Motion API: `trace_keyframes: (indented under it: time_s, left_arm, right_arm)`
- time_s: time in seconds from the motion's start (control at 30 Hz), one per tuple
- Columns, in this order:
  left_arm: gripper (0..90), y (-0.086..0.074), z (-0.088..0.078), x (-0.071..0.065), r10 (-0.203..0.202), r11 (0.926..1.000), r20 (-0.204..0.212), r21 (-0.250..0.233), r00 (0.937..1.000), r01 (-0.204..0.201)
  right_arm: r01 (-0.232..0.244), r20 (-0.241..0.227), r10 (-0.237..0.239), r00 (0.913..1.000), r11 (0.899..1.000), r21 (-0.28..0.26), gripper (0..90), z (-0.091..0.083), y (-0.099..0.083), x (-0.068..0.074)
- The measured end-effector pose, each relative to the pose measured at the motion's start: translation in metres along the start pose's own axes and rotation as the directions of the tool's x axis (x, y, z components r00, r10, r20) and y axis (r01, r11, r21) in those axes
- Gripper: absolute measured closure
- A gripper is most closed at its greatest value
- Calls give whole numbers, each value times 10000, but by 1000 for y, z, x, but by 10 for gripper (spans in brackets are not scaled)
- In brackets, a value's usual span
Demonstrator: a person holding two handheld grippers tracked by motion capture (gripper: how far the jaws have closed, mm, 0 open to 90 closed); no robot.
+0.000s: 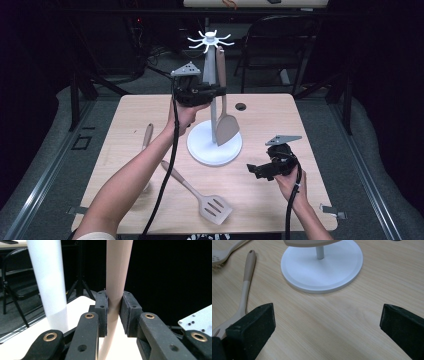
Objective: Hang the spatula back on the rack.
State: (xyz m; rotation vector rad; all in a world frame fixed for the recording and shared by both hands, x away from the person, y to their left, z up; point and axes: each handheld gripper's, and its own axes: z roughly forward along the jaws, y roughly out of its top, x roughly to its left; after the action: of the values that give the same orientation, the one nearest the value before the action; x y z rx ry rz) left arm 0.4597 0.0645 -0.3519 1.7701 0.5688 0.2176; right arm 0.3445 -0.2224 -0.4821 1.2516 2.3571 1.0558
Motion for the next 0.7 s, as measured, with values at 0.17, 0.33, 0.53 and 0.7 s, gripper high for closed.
trace_keyframes:
  time_s: [0.17, 0.33, 0.53, 0.7]
  left_arm:
    - [768, 0, -2, -1, 91, 9999, -227, 50, 9997, -90]
    - [749, -3, -6, 1, -75, 9999, -118, -96, 9999, 74]
    - [550, -2, -13, 0, -107, 9999, 15, 100, 9999, 107]
    - [429, -3, -20, -2, -9, 9991, -95, 432, 10000, 13]
  right_arm:
    - [11, -57, -10, 10000, 10000, 56, 0, 1, 0, 0]
    - [17, -54, -17, 10000, 10000, 89, 0, 1, 0, 1]
    - [27, -123, -26, 9999, 9999, 108, 0, 2, 0, 1]
    - [8, -182, -5, 9998, 9999, 142, 0, 2, 0, 2]
